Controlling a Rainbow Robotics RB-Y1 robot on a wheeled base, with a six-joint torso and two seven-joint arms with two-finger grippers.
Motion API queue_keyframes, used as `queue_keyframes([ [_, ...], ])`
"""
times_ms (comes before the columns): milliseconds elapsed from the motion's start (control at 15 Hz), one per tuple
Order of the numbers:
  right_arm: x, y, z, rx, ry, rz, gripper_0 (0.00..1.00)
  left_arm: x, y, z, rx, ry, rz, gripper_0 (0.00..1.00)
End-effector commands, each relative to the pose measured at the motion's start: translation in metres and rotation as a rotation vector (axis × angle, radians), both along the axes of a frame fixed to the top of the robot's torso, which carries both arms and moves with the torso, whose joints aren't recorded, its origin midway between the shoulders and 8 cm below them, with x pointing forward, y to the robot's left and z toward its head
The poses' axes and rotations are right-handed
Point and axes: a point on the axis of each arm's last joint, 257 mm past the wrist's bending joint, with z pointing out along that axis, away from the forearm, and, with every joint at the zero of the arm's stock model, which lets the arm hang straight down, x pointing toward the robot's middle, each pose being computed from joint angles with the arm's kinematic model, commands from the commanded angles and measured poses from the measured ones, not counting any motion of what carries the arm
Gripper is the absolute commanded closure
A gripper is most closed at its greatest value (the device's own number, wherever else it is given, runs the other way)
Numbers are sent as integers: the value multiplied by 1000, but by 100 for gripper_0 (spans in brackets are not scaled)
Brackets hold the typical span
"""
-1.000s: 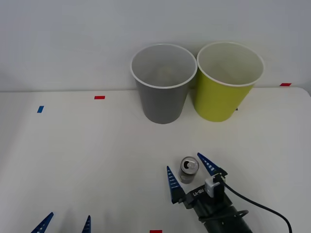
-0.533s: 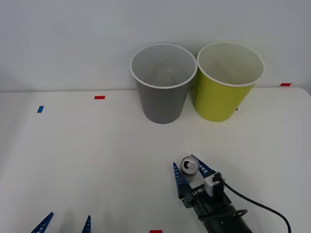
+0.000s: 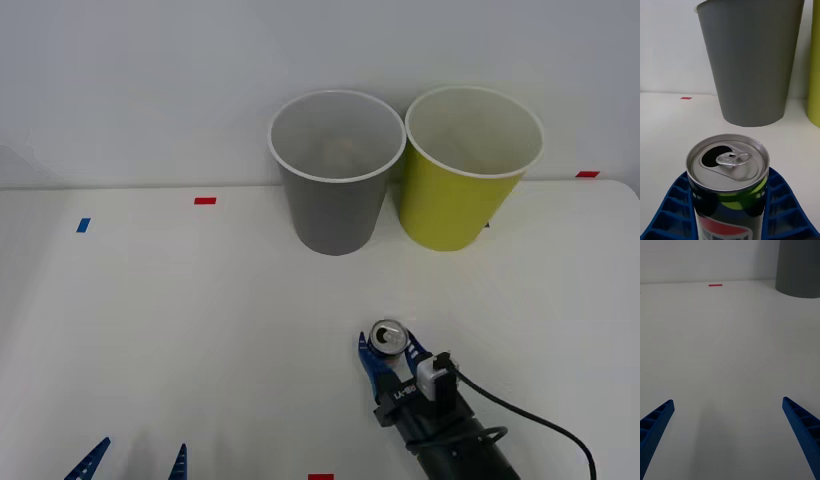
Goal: Put cans in the gray bin and PET bottles in the light green bin.
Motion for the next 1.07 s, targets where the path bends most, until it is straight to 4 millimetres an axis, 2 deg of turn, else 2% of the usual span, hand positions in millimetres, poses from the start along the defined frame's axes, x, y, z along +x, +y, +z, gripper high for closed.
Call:
queue_keyframes([
  [67, 4, 9, 14, -36, 96, 25, 75, 0, 0, 0, 0, 0, 0, 0],
  [133, 5, 10, 24, -36, 108, 27, 76, 0, 0, 0, 0, 0, 0, 0],
  [333, 14, 10, 43, -10, 103, 25, 94, 0, 0, 0, 0, 0, 0, 0],
  [467, 22, 11, 47, -22, 117, 30, 98, 0, 0, 0, 0, 0, 0, 0],
  [667, 33, 8, 75, -95, 189, 35, 100, 0, 0, 0, 0, 0, 0, 0],
  [1067, 33, 7, 146, -187, 286, 54, 100, 0, 0, 0, 0, 0, 0, 0],
])
